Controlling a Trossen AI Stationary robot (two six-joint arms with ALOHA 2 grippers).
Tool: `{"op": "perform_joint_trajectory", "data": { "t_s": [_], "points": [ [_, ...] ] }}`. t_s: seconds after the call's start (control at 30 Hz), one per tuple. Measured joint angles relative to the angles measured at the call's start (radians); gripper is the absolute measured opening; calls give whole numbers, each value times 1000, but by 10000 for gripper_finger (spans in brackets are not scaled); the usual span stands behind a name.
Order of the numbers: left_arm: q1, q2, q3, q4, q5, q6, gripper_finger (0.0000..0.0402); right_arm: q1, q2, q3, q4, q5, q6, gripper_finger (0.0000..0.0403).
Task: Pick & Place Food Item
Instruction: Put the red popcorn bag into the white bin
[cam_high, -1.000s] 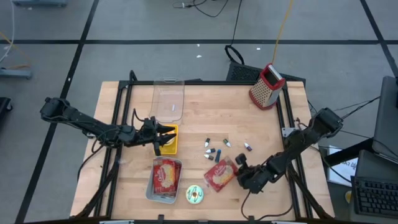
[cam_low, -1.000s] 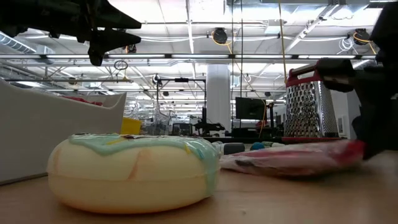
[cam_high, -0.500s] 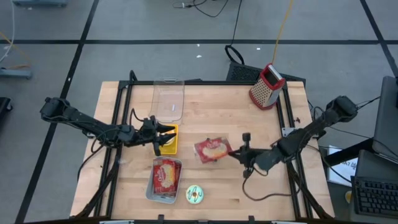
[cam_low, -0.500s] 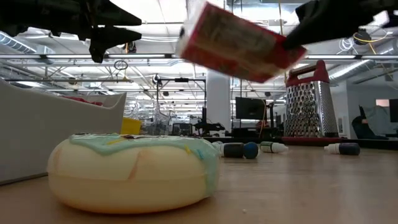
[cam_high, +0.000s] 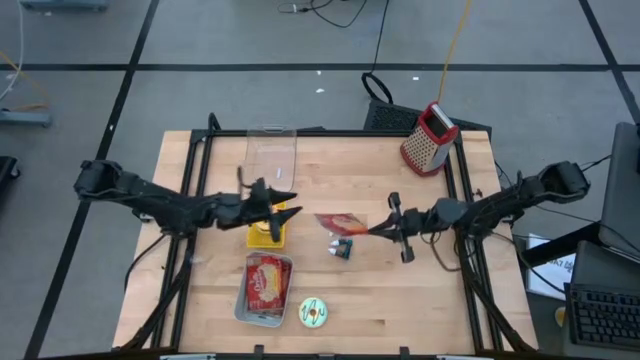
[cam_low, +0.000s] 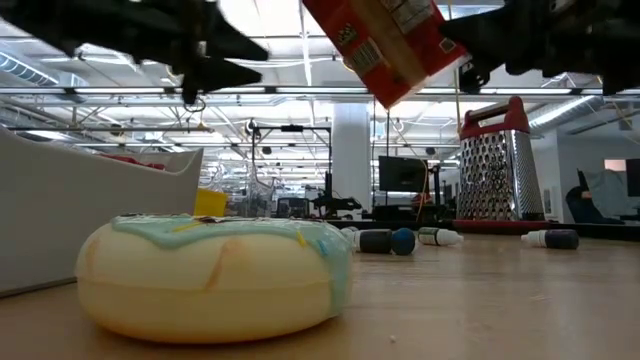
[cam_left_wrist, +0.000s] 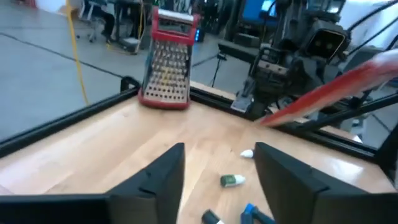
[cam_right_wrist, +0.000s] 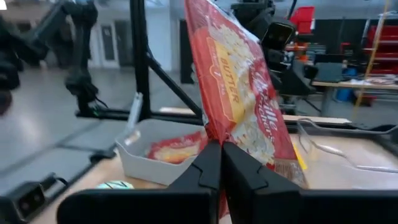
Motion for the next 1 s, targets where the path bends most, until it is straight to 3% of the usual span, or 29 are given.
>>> {"op": "perform_joint_trajectory", "data": {
  "t_s": [0.1, 0.2, 0.37, 0.6, 0.8, 1.0],
  "points": [
    [30, 80, 92, -48, 33, 33, 244, -48, 0, -43, 86, -101, 62, 0],
    [36, 150, 181, -55, 104, 173, 277, -68, 0, -70, 137, -185, 119, 0],
    [10, 205, 305, -49, 205, 416, 302, -73, 0, -104, 156, -224, 170, 0],
    [-5, 210, 369, -59, 220, 473, 292, -73, 0, -117, 158, -222, 184, 0],
    [-7, 212, 369, -110, 375, 417, 276, -74, 0, -117, 191, -223, 150, 0],
    [-29, 212, 369, -92, 481, 457, 264, -74, 0, -117, 182, -221, 143, 0]
  ]
}}
